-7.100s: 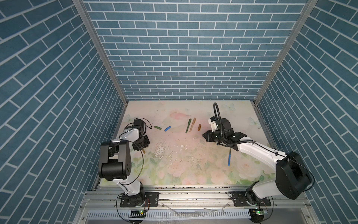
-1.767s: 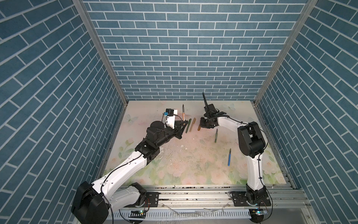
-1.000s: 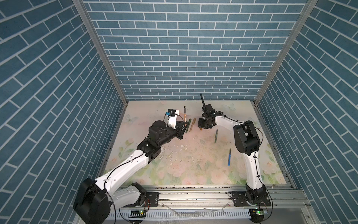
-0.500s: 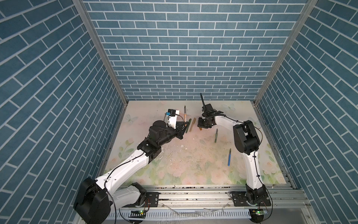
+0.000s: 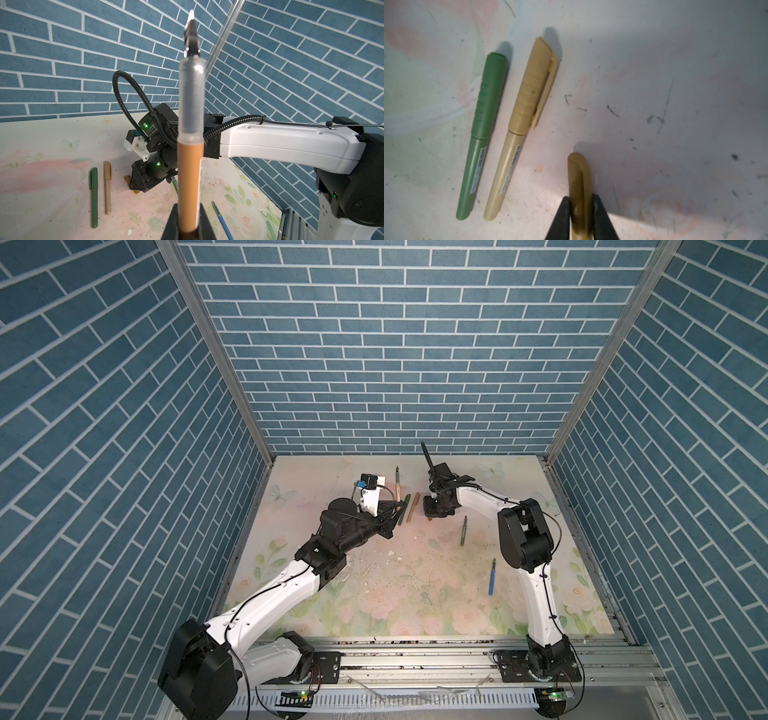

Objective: Insert the pens into the pen caps
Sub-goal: 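Lower the right gripper and close it on the tan cap, then lift the tan cap with the right gripper toward the brown pen tip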

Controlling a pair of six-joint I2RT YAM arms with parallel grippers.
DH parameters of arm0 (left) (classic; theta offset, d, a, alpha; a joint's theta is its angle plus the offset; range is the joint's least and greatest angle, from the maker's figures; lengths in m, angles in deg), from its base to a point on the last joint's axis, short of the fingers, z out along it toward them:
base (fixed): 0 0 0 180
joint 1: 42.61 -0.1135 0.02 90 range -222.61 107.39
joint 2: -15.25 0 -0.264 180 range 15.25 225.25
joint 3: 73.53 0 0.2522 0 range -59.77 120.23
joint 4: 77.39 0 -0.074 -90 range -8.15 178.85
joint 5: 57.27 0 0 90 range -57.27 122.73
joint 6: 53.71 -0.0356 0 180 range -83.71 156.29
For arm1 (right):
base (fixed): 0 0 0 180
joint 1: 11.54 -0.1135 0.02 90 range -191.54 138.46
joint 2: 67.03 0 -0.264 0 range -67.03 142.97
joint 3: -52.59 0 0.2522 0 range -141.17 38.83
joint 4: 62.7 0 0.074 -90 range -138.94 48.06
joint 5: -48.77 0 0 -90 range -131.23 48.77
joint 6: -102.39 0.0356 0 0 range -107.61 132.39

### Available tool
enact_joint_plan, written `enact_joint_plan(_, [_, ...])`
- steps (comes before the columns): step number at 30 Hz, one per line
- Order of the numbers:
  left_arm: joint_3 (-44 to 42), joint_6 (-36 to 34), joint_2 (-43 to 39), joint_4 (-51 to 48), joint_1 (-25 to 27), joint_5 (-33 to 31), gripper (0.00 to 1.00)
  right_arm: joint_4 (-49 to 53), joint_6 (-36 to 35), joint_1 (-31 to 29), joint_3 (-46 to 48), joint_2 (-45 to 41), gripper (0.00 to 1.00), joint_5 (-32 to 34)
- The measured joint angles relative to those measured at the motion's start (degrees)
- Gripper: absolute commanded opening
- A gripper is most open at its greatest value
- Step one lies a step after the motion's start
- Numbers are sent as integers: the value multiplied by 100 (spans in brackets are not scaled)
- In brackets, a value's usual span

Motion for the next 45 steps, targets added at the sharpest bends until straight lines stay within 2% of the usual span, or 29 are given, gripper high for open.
enact_joint_plan(8, [0,-4,0,0,0,-2,0,179,-103,-22,-398,221,14,63])
enact_joint_plan(11, [0,-4,0,0,0,-2,0,-13,-98,-22,-129,74,14,63])
enact_joint_plan(13, [0,-4,0,0,0,0,0,-223,-92,-22,376,-249,13,50])
enact_joint_plan(17, [0,-20,0,0,0,2,0,-752,-63,-22,1508,-1220,12,-2])
enact_joint_plan(26, [0,-205,0,118,0,269,0,-3613,372,-22,4463,-4568,11,-267])
enact_joint_plan(30, [0,-258,68,282,0,476,0,-4577,625,-61,5213,-5560,11,-304])
enact_joint_plan(37, [0,-258,428,433,9,789,0,-5488,813,-313,5289,-6210,10,-372])
enact_joint_plan(45, [0,-260,466,474,37,859,0,-5724,831,-472,4564,-6157,9,-629])
